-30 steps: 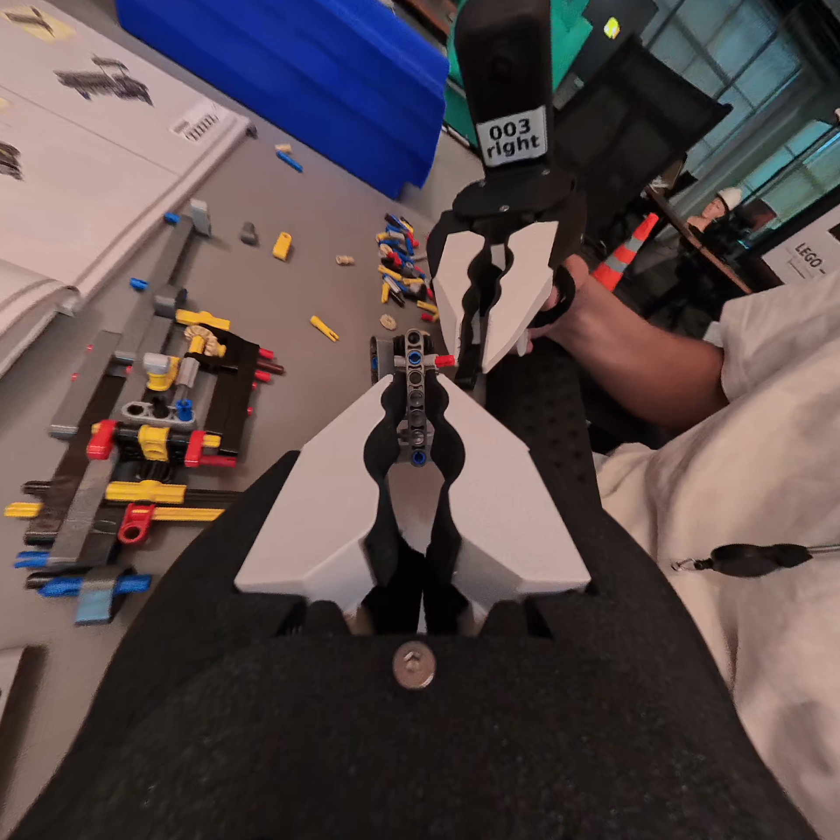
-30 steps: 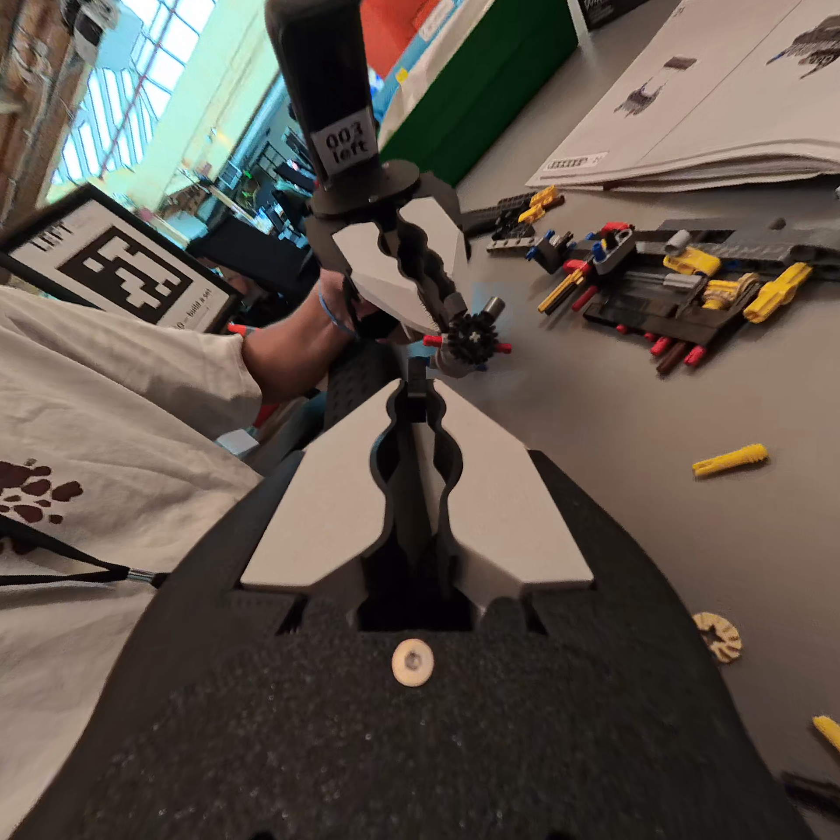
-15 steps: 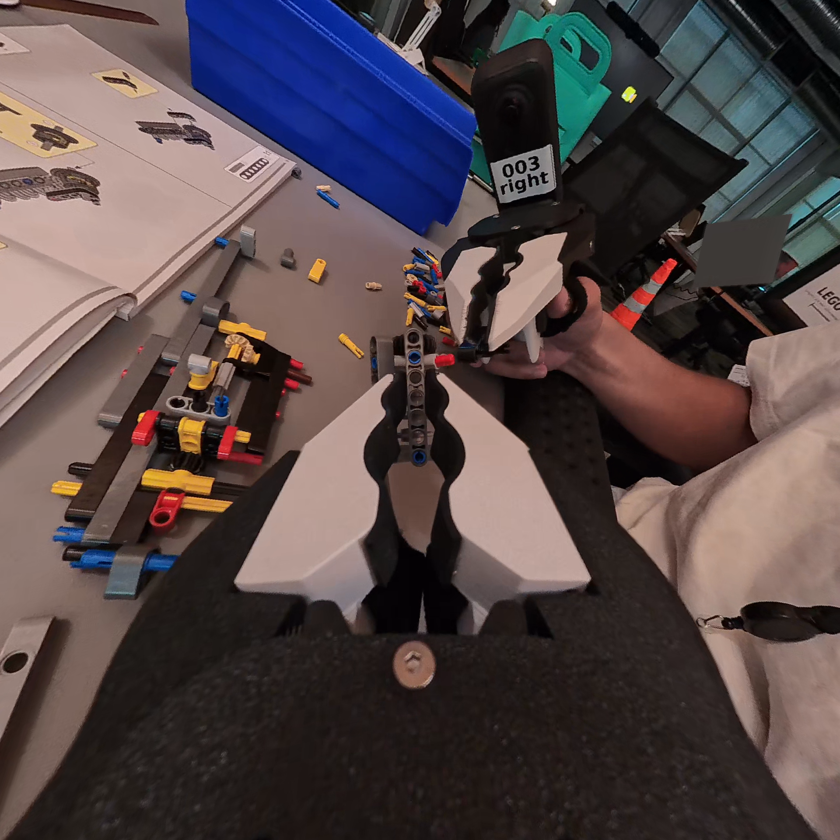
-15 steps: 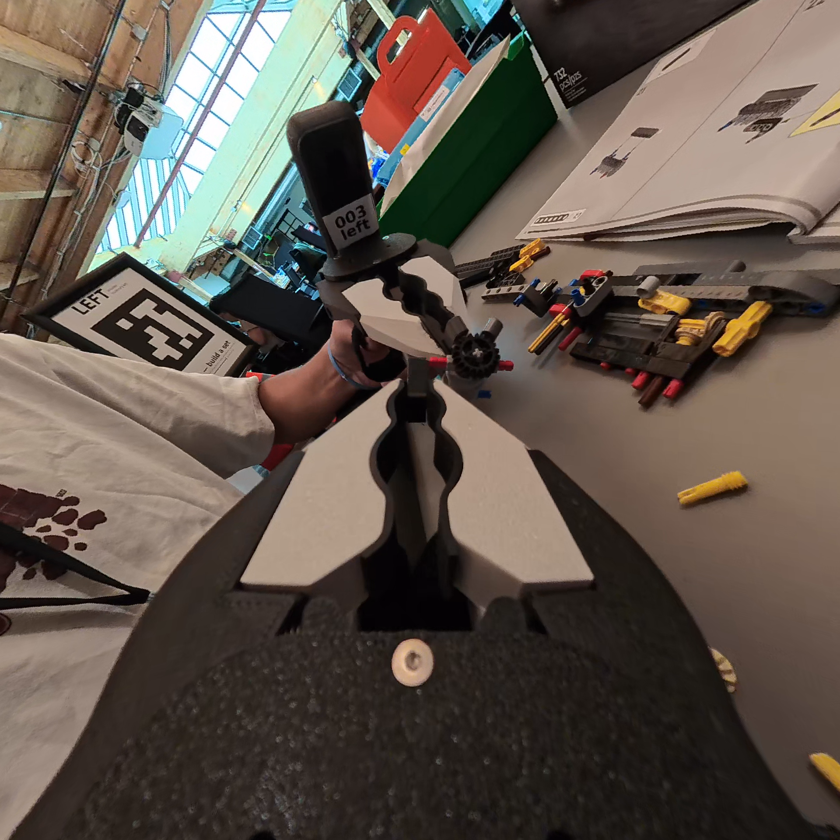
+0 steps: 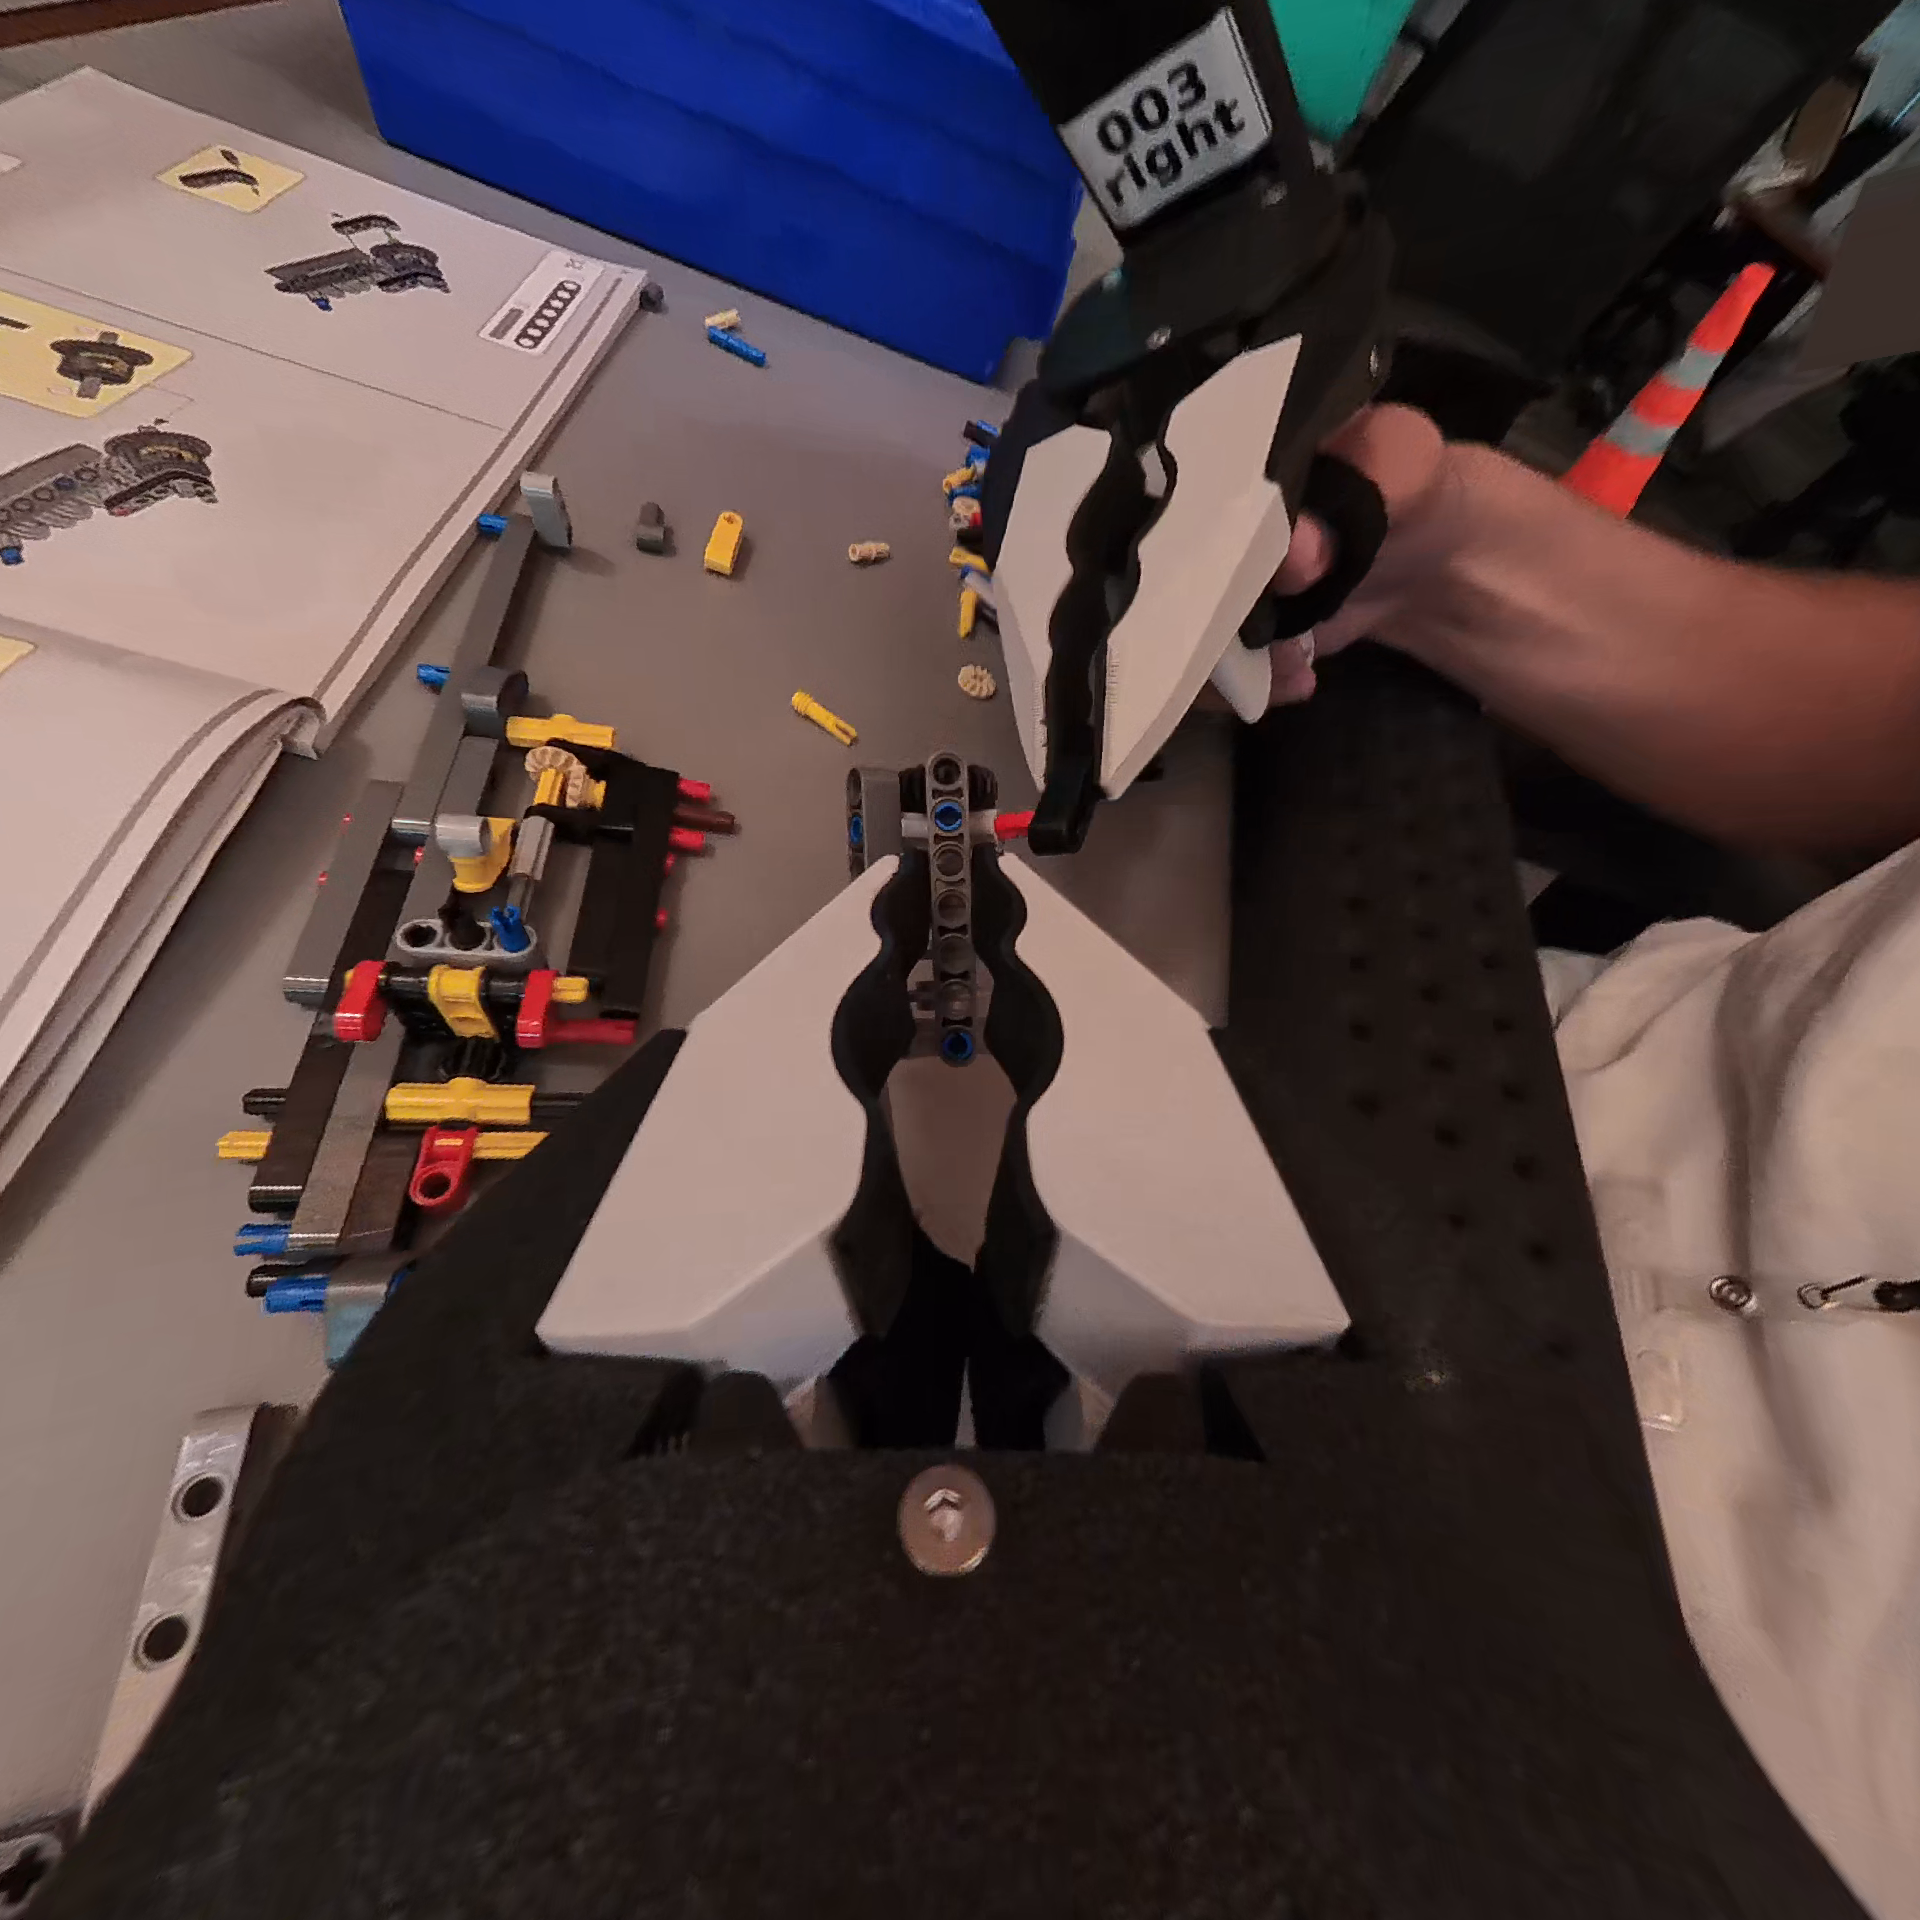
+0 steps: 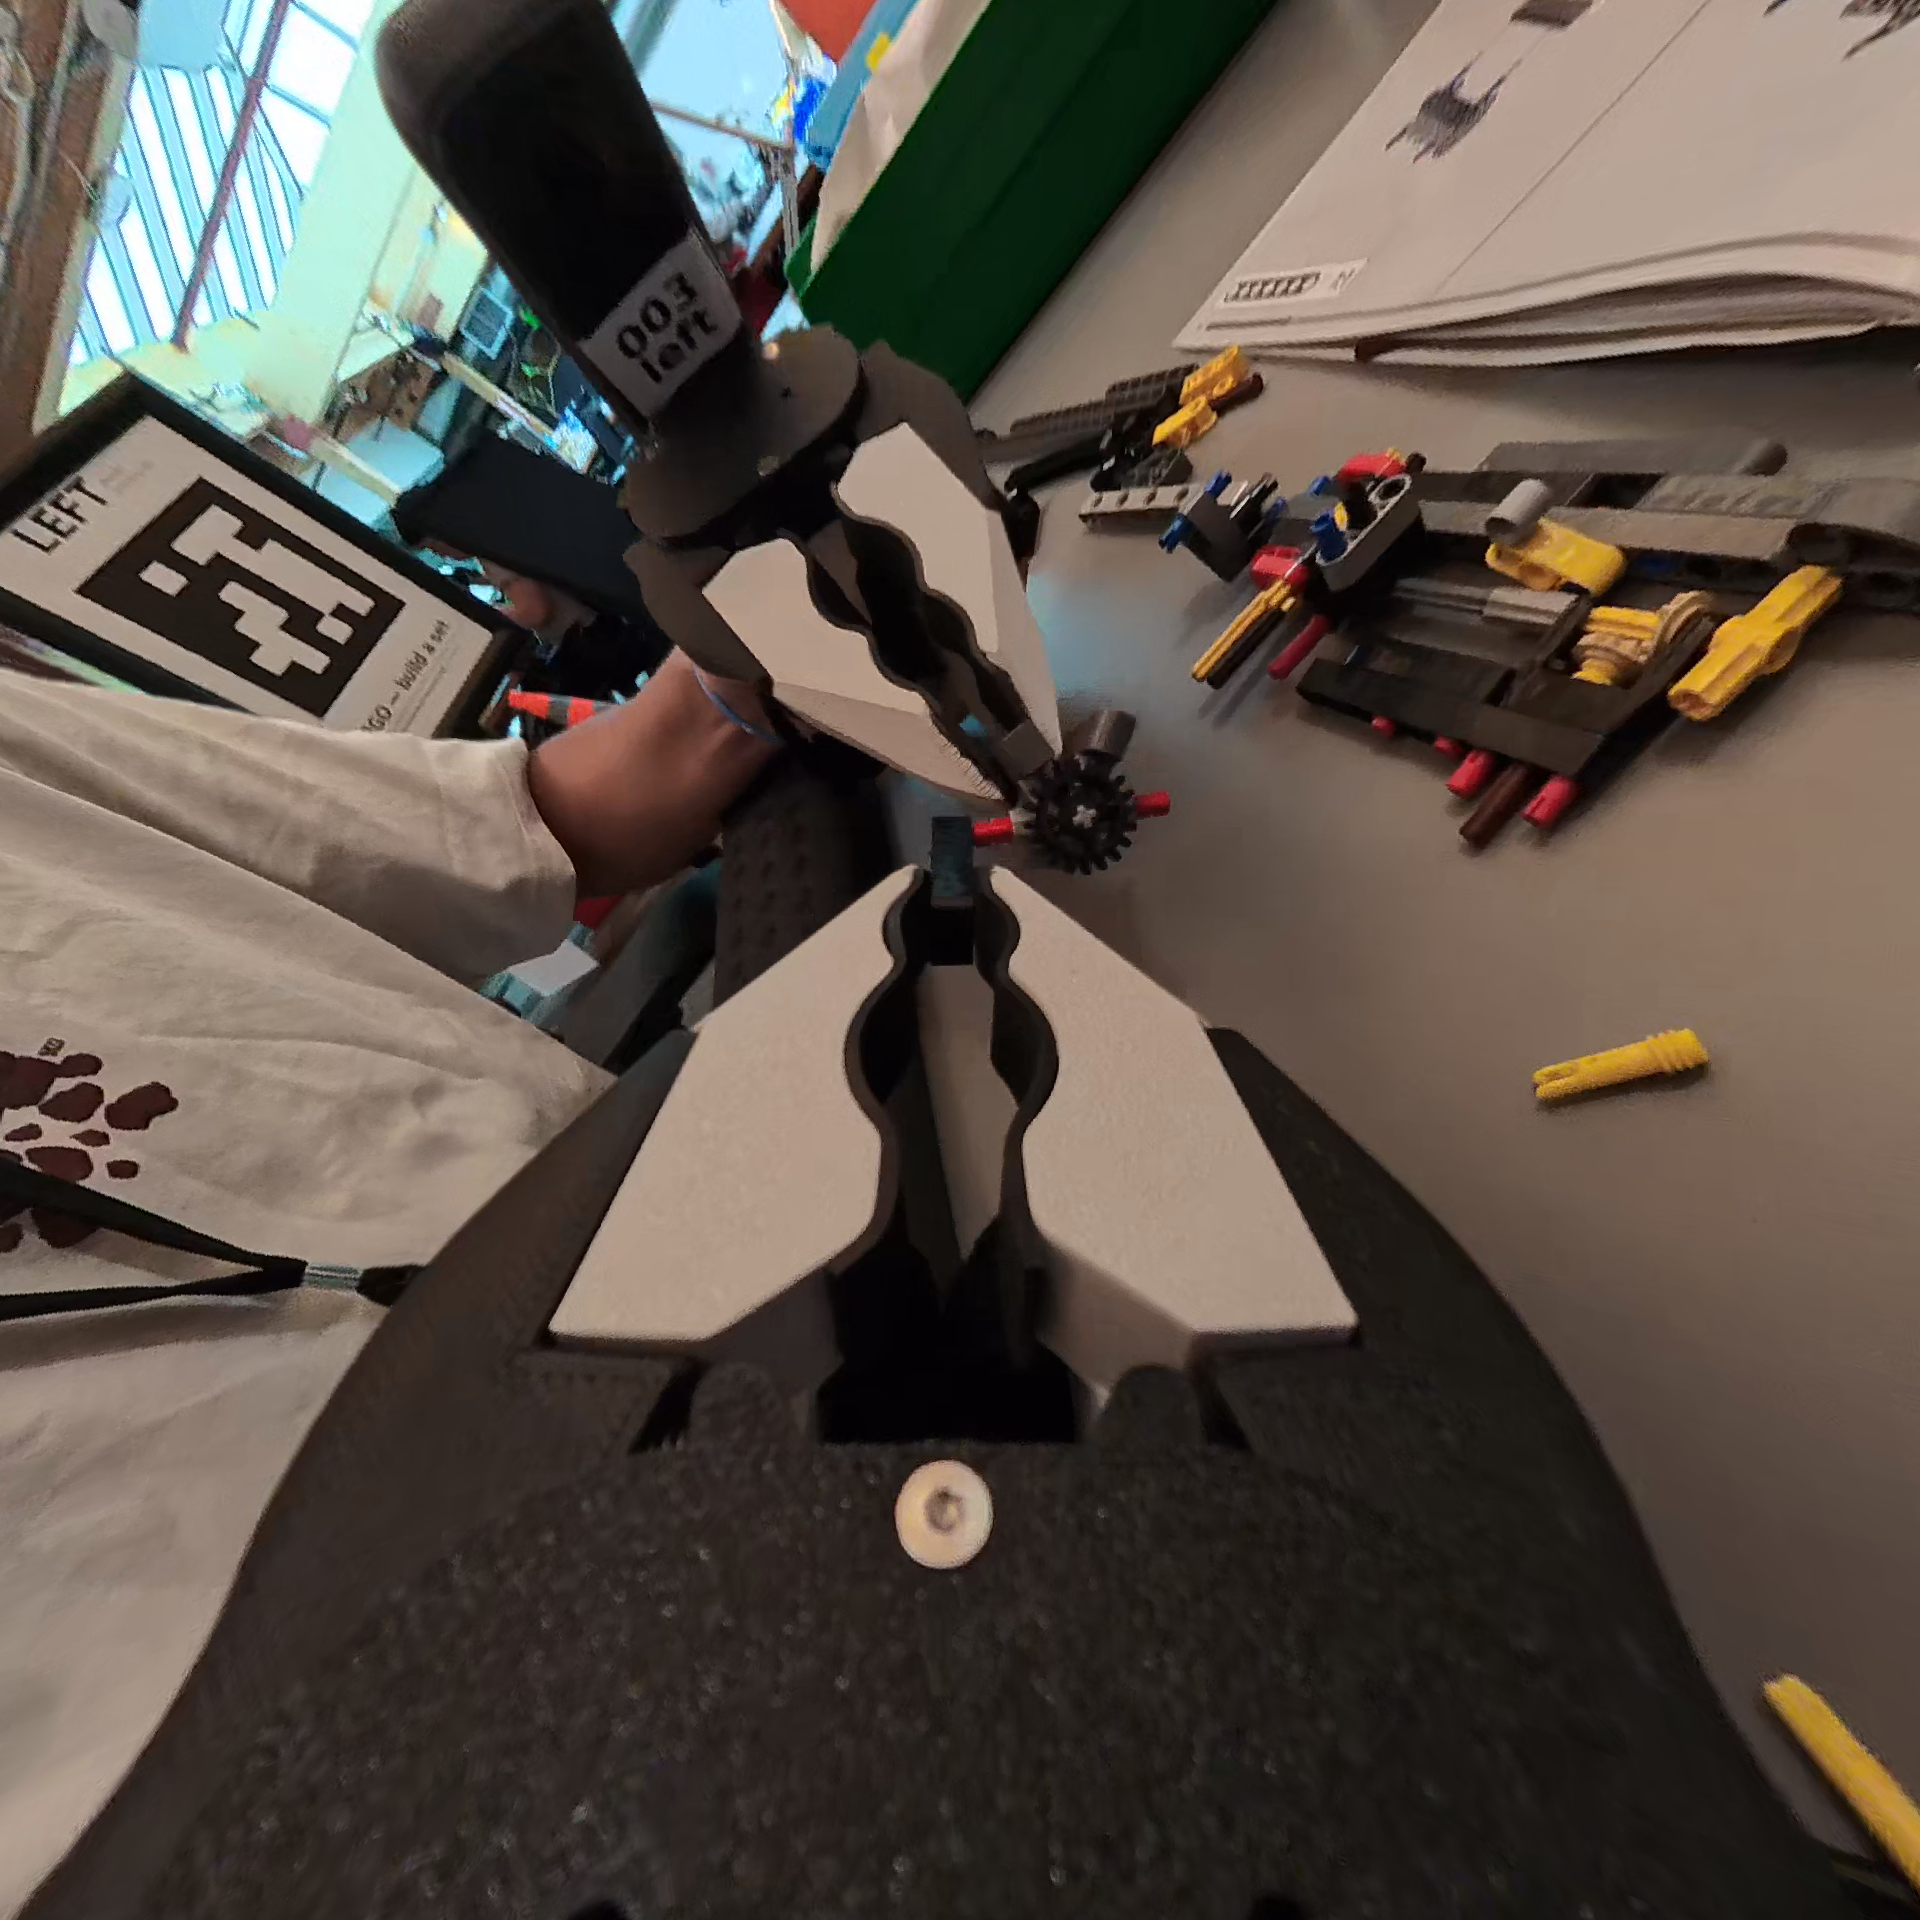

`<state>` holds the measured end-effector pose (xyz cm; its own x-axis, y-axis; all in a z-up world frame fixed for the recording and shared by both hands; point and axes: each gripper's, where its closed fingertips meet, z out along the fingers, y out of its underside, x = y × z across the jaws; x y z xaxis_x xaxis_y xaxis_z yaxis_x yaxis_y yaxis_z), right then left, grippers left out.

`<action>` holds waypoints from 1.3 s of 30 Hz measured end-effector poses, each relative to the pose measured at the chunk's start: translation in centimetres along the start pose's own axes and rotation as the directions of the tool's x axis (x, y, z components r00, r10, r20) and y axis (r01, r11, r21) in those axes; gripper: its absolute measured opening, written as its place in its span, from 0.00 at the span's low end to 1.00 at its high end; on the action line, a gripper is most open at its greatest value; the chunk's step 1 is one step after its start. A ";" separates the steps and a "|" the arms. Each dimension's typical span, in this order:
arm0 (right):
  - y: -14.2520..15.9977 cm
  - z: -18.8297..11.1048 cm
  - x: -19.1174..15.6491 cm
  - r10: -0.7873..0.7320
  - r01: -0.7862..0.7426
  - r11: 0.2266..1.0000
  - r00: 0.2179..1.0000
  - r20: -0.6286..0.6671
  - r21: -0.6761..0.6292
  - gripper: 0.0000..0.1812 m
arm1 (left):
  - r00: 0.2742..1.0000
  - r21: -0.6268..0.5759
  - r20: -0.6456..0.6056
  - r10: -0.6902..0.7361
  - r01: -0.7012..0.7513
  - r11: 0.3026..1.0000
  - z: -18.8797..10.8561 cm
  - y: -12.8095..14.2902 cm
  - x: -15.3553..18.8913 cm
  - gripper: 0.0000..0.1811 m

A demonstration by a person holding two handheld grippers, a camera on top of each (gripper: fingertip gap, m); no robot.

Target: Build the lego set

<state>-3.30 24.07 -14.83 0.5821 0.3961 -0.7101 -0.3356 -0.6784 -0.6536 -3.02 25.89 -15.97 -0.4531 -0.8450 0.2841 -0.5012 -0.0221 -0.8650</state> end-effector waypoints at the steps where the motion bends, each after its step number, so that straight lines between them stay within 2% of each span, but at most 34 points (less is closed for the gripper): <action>1: 0.3 0.1 0.1 -0.009 0.009 1.000 1.000 -0.004 -0.027 0.04 | 1.000 -0.015 0.003 0.014 -0.014 1.000 0.1 0.3 0.1 0.04; 5: 1.5 0.3 0.9 -0.083 0.072 0.988 0.993 -0.079 -0.133 0.04 | 0.999 -0.045 -0.002 0.054 -0.054 0.998 0.1 0.7 0.4 0.04; 9: 2.1 0.2 0.2 -0.130 0.117 0.974 0.990 -0.059 -0.195 0.04 | 0.995 -0.062 0.032 0.096 -0.094 0.994 0.0 0.8 0.1 0.04; 26: 1.6 0.3 -0.1 -0.207 0.184 0.952 0.976 -0.073 -0.246 0.04 | 0.985 -0.113 0.019 0.169 -0.166 0.980 0.3 1.7 0.9 0.04; 39: 2.6 0.4 0.3 -0.248 0.206 0.918 0.965 -0.084 -0.339 0.04 | 0.981 -0.141 0.014 0.193 -0.189 0.972 0.6 2.3 1.2 0.04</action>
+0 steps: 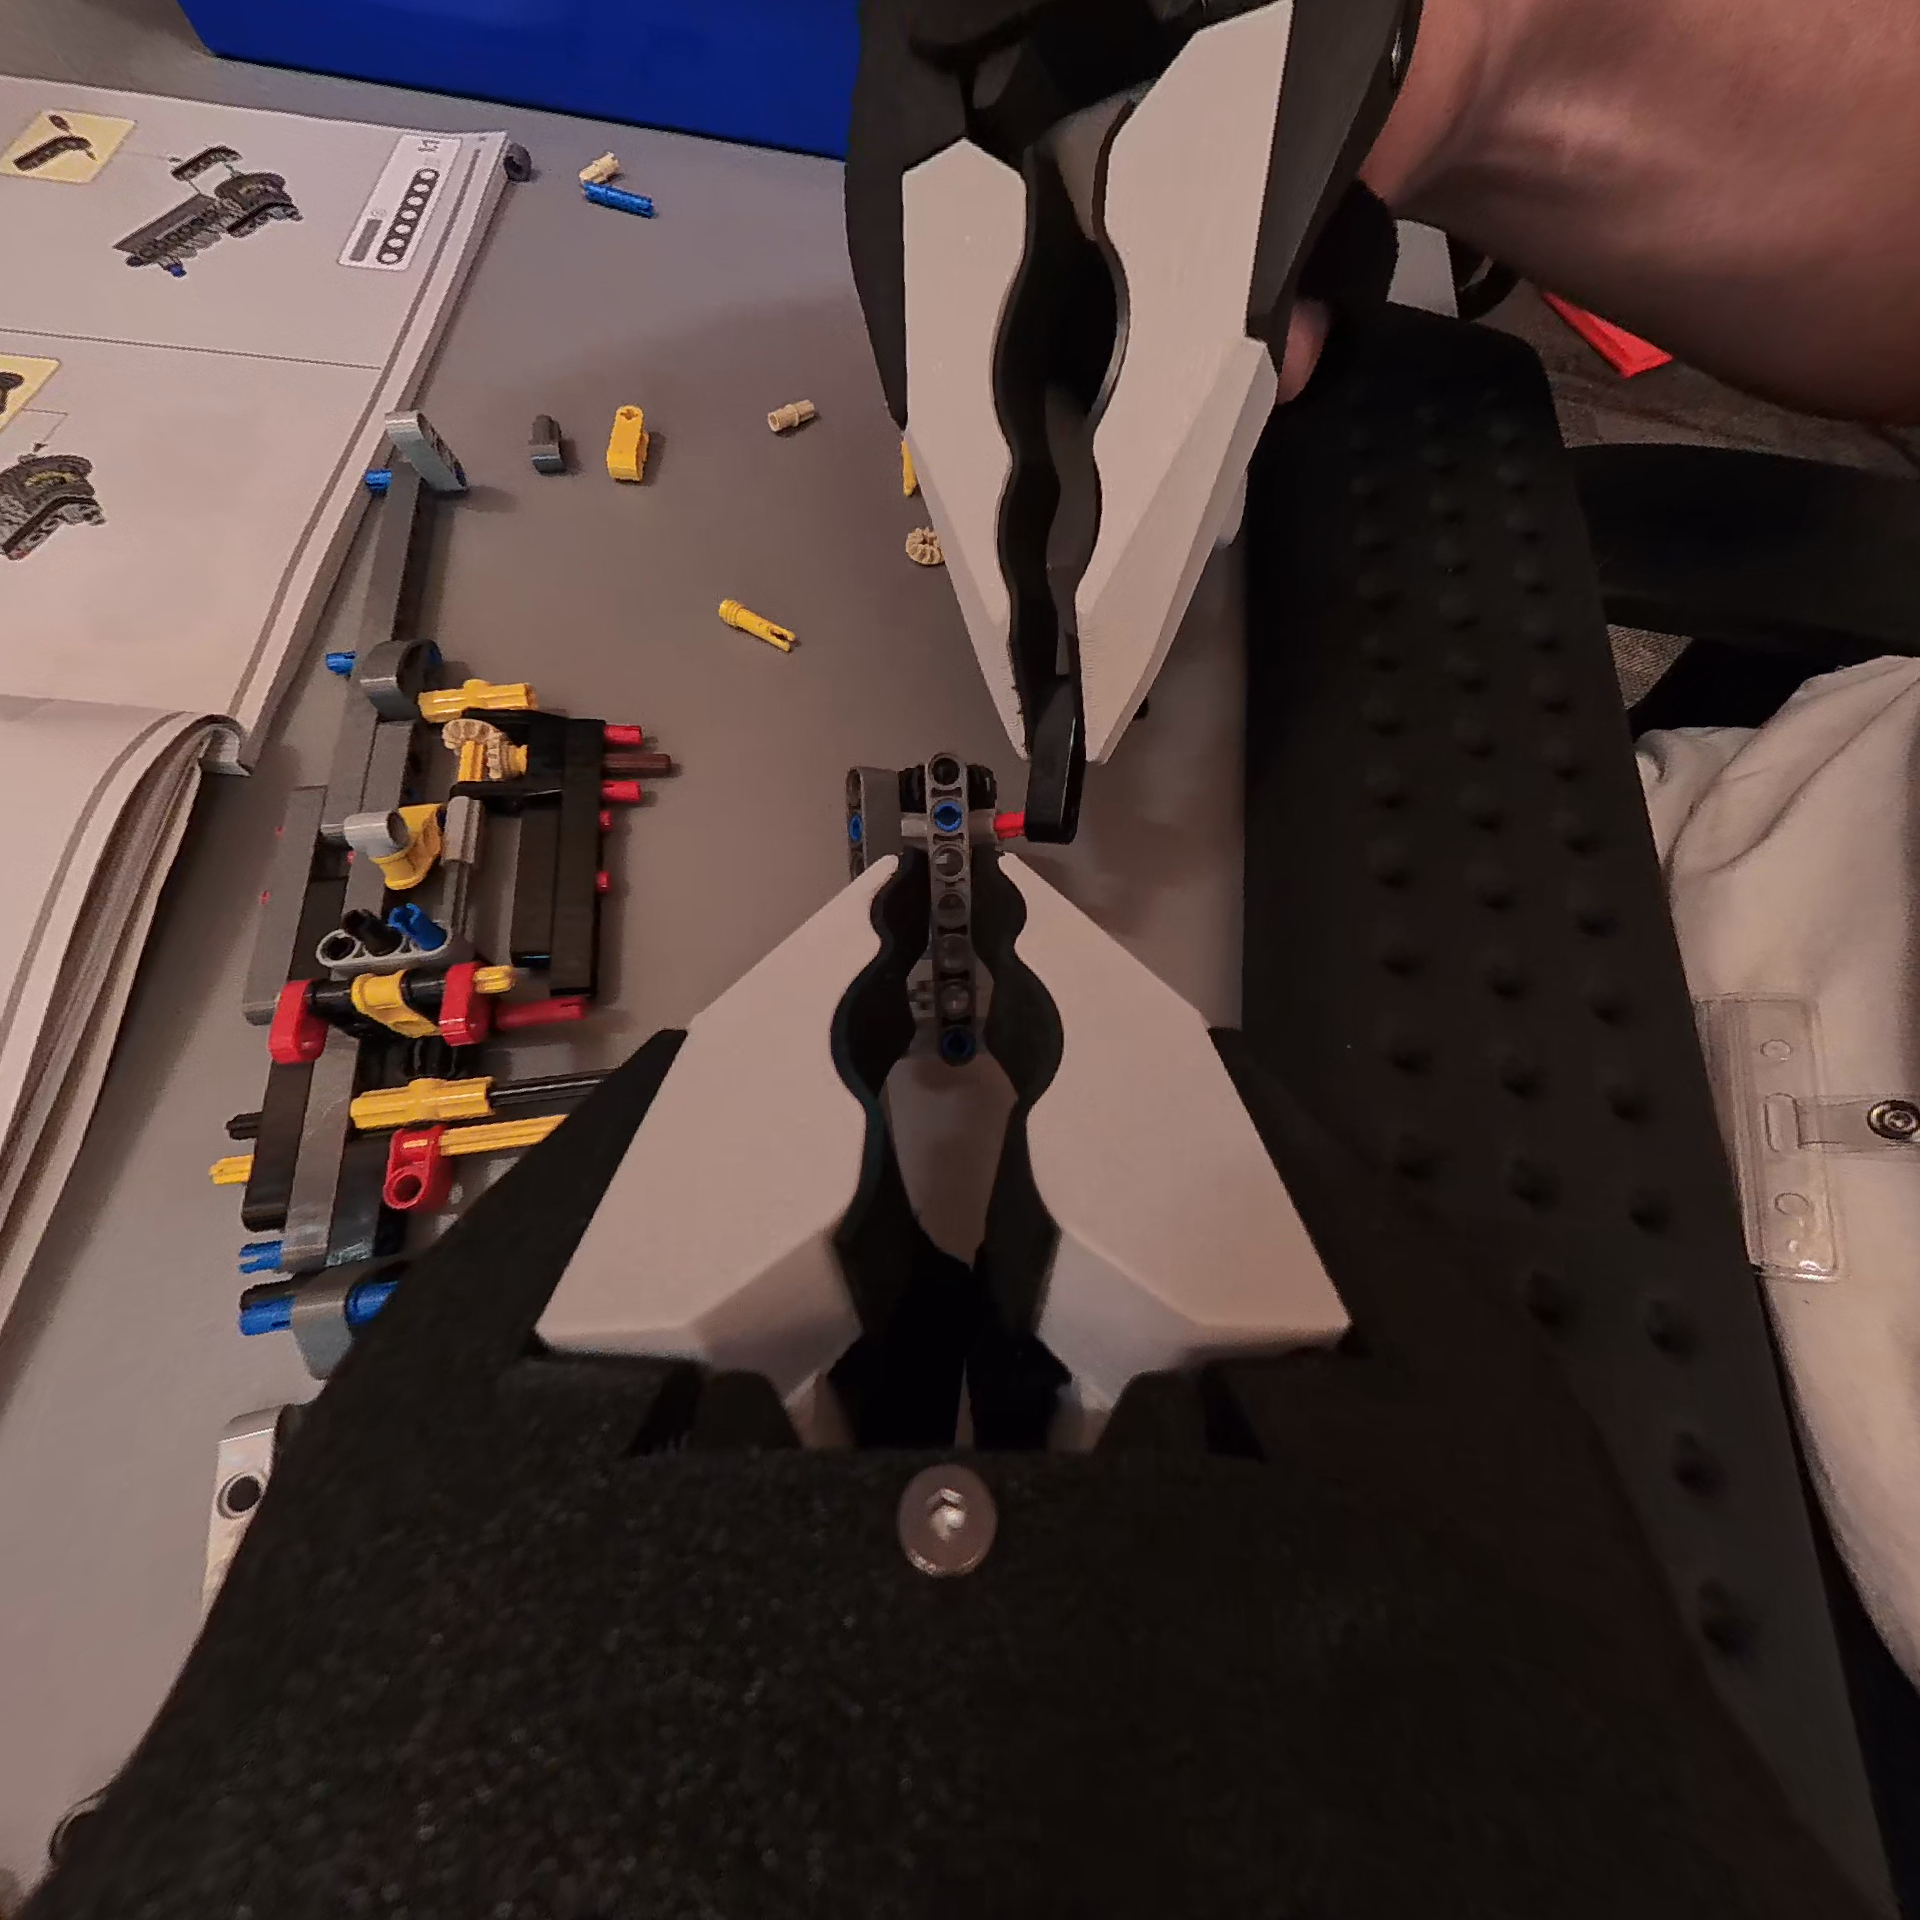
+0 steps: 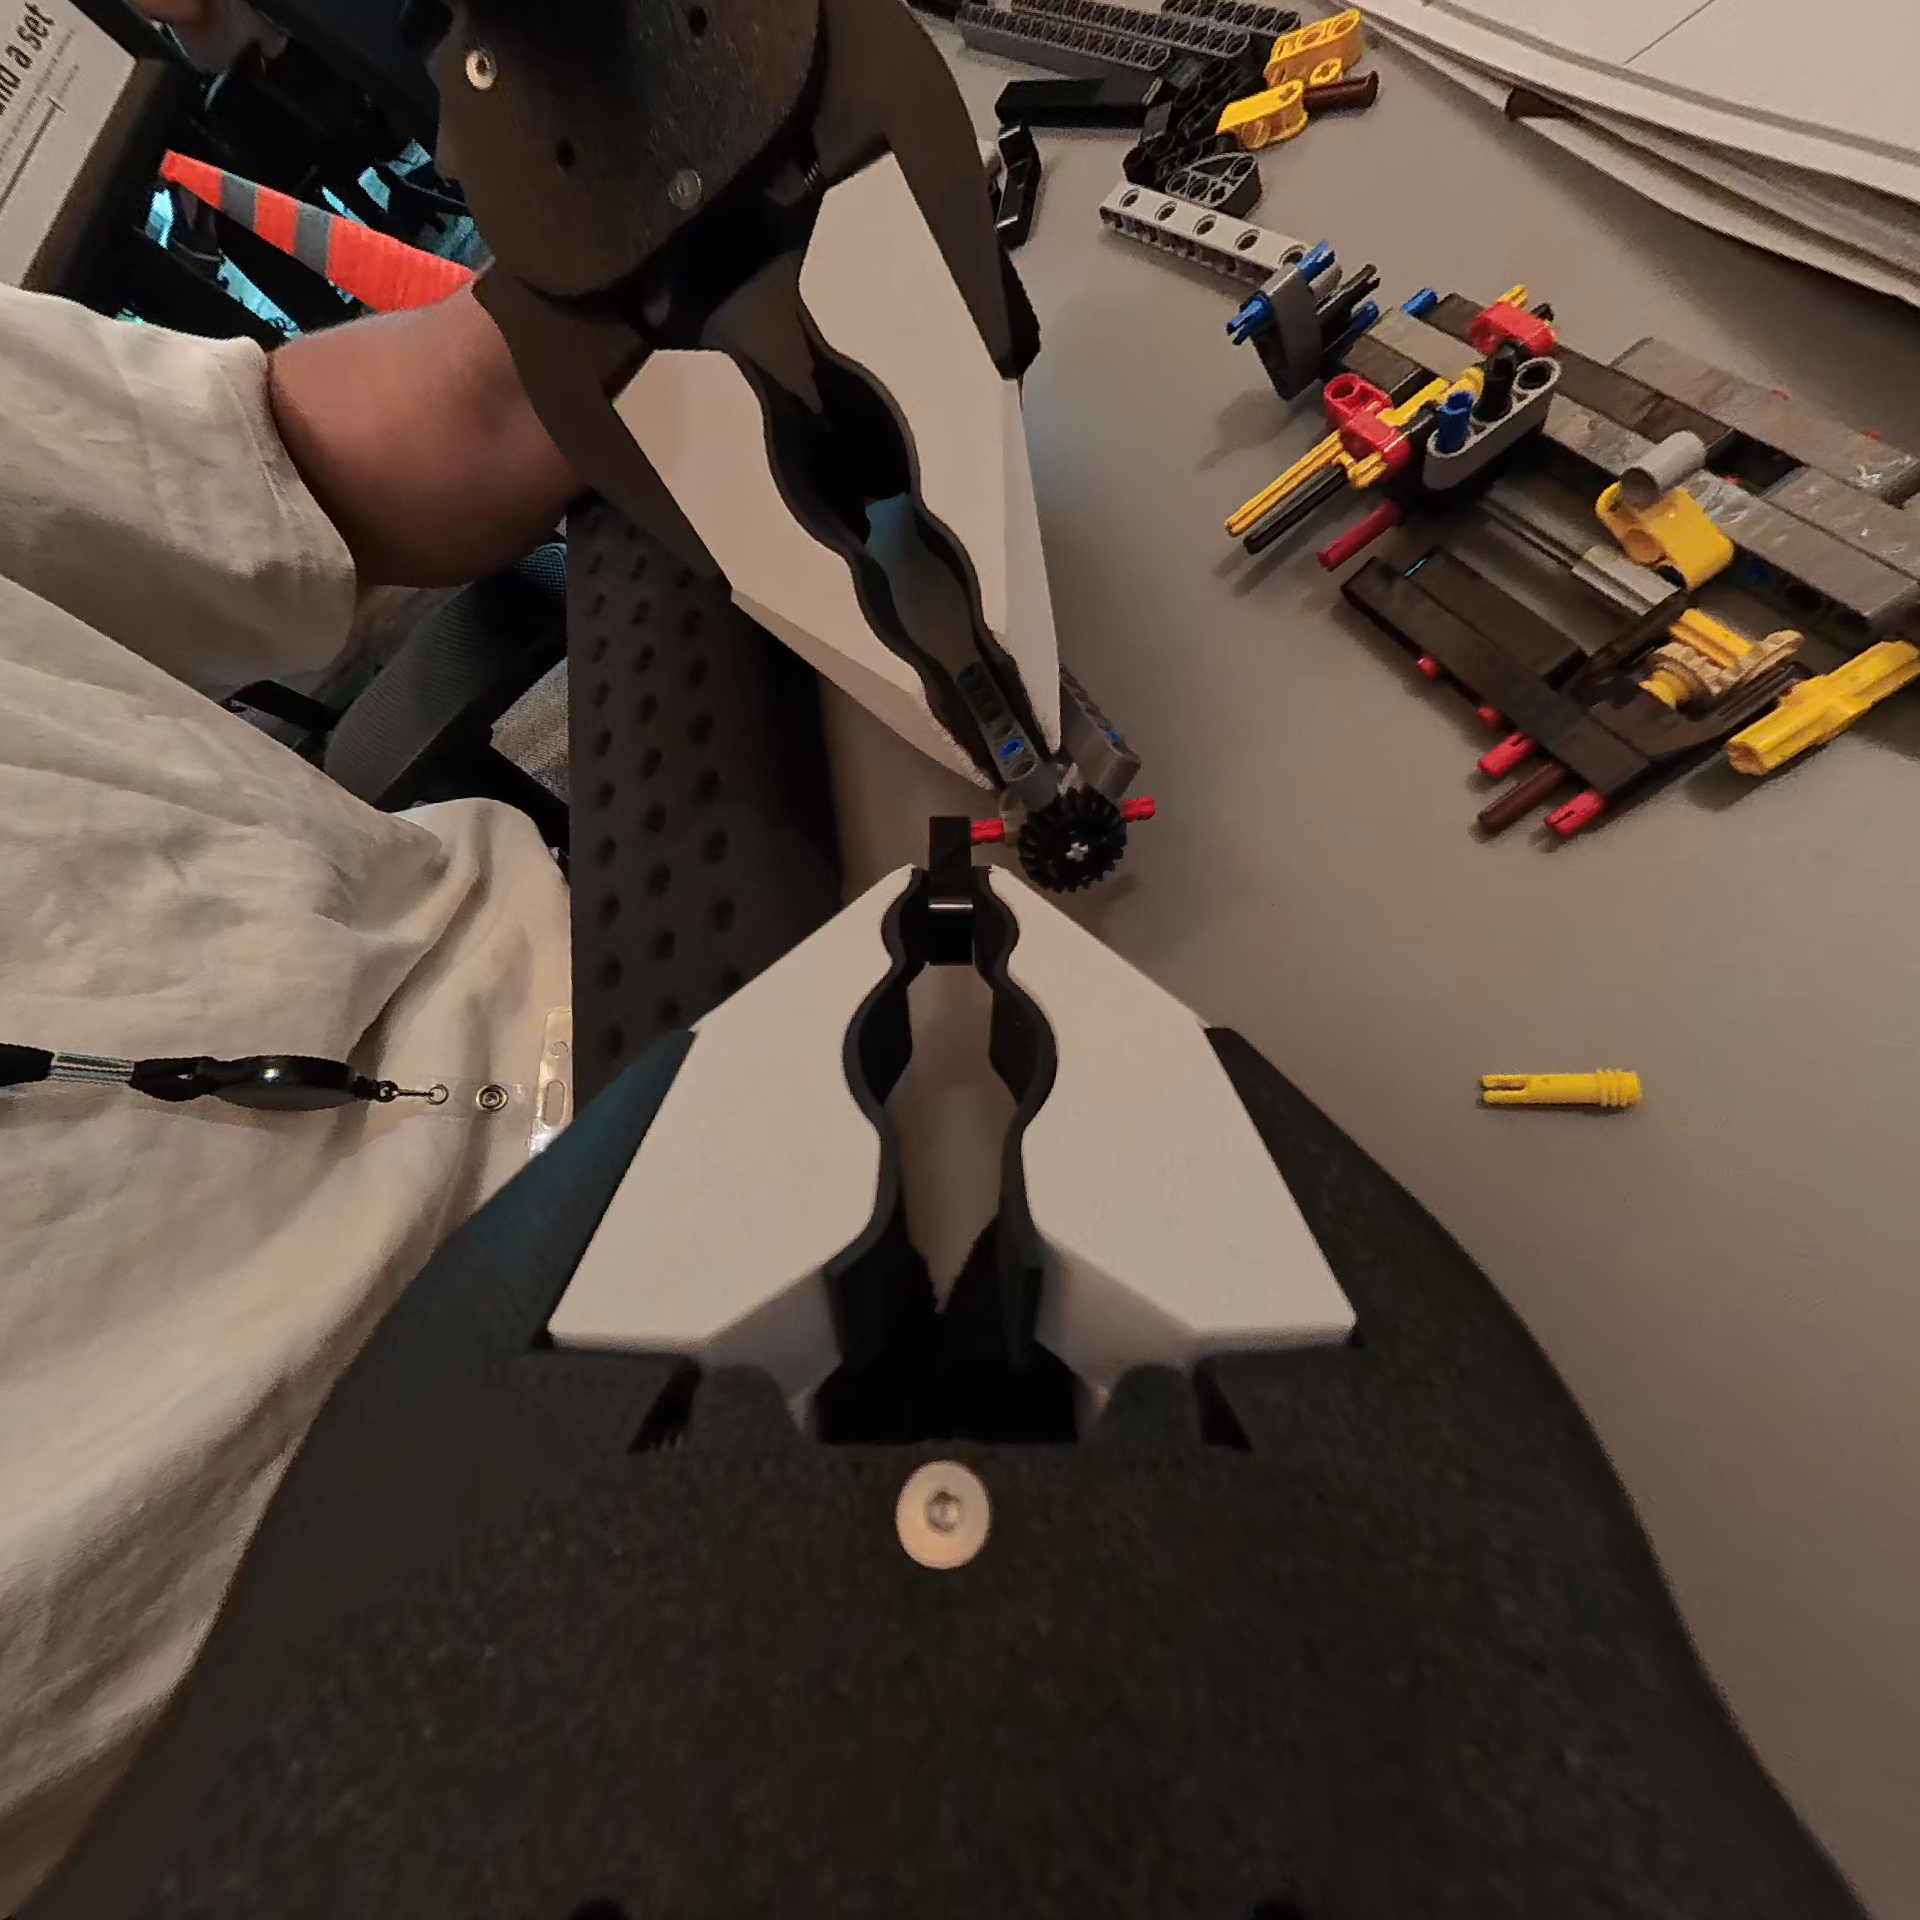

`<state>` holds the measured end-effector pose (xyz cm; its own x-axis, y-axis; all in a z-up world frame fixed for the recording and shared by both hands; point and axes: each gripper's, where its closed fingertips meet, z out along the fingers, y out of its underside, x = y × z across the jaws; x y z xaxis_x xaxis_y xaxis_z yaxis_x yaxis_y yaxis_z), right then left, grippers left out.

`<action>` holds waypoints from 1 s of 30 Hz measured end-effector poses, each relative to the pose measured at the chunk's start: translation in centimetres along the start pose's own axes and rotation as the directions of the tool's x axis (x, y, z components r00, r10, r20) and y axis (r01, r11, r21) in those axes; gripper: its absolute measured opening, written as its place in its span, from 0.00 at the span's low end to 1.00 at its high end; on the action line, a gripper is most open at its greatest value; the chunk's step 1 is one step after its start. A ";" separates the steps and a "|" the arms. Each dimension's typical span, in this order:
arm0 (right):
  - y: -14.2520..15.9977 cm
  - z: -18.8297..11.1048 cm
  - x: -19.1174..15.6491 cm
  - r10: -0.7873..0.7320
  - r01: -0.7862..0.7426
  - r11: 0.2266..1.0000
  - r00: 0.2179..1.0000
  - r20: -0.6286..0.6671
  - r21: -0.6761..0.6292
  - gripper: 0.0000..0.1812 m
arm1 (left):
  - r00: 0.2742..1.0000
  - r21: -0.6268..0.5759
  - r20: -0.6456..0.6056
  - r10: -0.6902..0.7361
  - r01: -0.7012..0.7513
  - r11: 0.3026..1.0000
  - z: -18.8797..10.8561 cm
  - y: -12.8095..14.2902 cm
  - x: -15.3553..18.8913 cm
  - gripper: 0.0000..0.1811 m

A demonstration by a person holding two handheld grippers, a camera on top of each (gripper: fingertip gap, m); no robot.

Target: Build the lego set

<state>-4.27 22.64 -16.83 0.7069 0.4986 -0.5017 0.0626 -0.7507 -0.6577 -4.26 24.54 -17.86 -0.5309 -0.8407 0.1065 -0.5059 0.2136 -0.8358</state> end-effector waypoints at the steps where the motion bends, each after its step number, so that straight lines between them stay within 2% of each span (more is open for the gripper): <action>1: 0.0 0.0 0.0 -0.005 0.005 1.000 1.000 -0.001 -0.005 0.04 | 1.000 -0.001 -0.001 0.003 -0.003 1.000 0.0 0.0 0.0 0.04; 7: 0.4 -0.1 -0.6 -0.085 0.085 0.995 0.996 0.016 -0.051 0.04 | 0.999 0.003 -0.031 0.038 -0.038 0.999 0.0 -0.1 0.8 0.04; 12: 0.2 -0.2 -1.1 -0.104 0.105 0.994 0.991 0.084 -0.012 0.04 | 0.997 0.035 -0.054 0.049 -0.048 0.998 -0.4 -0.6 1.2 0.04; 17: 0.6 0.4 -0.6 -0.164 0.164 0.986 0.986 0.001 -0.038 0.04 | 0.997 -0.002 -0.043 0.060 -0.060 0.998 -0.1 0.2 1.0 0.04; 19: 0.2 0.2 -0.5 -0.180 0.179 0.984 0.983 -0.027 -0.008 0.04 | 0.998 0.007 -0.048 0.035 -0.034 0.999 -0.2 0.1 0.8 0.04; 22: -0.1 -0.1 -0.5 -0.152 0.153 0.987 0.988 -0.012 0.053 0.04 | 0.998 0.025 -0.054 0.020 -0.019 1.000 -0.4 -0.3 0.7 0.04; 26: 0.5 0.3 -0.5 -0.113 0.113 0.993 0.994 0.007 0.040 0.04 | 0.998 0.005 -0.051 0.039 -0.038 0.999 -0.1 0.1 0.9 0.04; 30: 1.0 0.4 0.2 -0.089 0.089 0.996 0.995 -0.038 0.004 0.07 | 0.997 -0.005 -0.031 0.076 -0.076 0.997 0.0 0.2 0.9 0.04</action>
